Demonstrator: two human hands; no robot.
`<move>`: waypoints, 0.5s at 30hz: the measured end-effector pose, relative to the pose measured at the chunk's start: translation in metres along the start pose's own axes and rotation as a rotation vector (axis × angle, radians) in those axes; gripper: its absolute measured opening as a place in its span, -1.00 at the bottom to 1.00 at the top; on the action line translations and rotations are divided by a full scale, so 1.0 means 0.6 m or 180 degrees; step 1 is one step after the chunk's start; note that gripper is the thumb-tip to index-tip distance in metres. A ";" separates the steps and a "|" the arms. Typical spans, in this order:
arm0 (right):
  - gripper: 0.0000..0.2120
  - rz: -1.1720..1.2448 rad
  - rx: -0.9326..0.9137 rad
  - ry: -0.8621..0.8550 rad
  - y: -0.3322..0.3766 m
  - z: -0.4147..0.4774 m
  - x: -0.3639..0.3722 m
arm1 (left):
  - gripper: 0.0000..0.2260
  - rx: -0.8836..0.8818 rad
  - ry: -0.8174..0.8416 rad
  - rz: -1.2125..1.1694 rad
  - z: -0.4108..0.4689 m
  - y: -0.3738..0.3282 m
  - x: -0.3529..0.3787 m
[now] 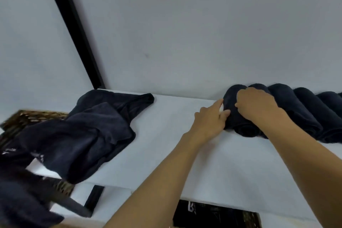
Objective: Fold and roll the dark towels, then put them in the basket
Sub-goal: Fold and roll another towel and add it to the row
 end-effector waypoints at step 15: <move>-0.22 0.2358 -0.2245 0.0120 0.478 -0.086 0.006 | -0.49 -0.1949 -0.1081 0.2632 -0.283 0.261 -0.383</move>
Point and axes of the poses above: each hand's wrist, its own z-axis towards the middle knuckle, its own x-axis out of the palm, y = z × x, the point moved 2 cm from there along z, towards the middle knuckle, and after that the axes turned 5 degrees about -x, right-handed, at the moved point
